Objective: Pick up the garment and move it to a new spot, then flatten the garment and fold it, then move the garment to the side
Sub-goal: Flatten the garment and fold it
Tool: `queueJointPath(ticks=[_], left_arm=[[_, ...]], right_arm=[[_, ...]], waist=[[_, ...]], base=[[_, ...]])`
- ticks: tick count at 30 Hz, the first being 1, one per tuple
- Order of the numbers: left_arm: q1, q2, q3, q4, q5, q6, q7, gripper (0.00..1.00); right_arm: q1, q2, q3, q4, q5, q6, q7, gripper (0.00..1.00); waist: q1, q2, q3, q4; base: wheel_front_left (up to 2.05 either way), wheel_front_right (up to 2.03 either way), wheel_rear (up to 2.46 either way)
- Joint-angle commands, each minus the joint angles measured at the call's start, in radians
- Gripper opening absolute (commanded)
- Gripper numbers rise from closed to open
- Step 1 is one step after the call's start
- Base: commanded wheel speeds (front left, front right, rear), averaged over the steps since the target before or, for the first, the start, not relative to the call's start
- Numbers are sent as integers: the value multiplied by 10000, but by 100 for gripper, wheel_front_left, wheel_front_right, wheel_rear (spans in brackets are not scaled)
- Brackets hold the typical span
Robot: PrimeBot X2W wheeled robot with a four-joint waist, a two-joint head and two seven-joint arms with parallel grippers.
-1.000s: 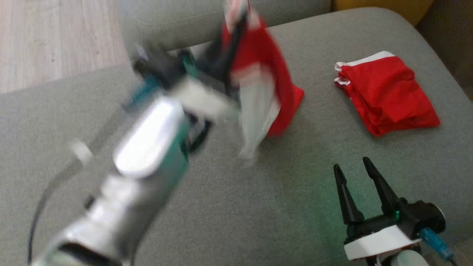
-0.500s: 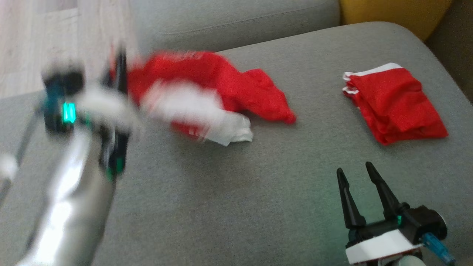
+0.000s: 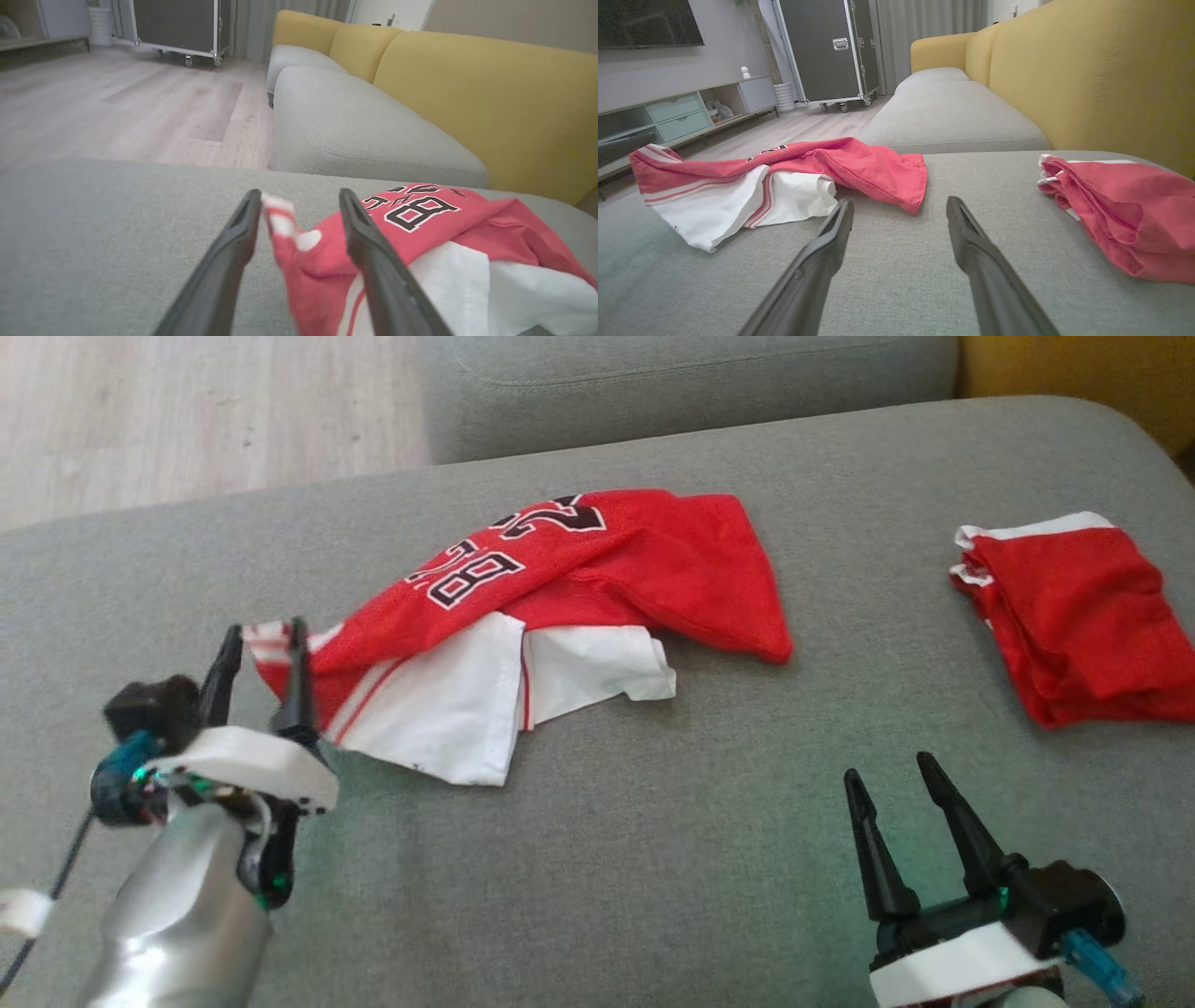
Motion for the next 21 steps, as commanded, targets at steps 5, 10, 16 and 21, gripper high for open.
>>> queueJointPath(ticks=[5,10,16,21], left_arm=[[-402,16,-250,-1441,1956,926,-340,100],[654,-355,-1322,-2741,3766,923,-347,100],[989,-710,-2295,-1824,4669,681,-348,100],[606,-976,-2468,-241,4647,503,-332,100]], right_arm=[[-98,-198,279,-276,-58,-9,-38,100],[-97,-243,264,-291,-60,-9,-38,100],[-323,-277,379,-307,-72,-9,-38,100],[-459,-322,448,-276,-49,-9,-38,100]], waist=[[0,0,-32,181],[0,0,65,235],[0,0,380,109],[0,0,580,-61]], base=[[0,0,0],[0,0,0],[0,0,0],[0,0,0]])
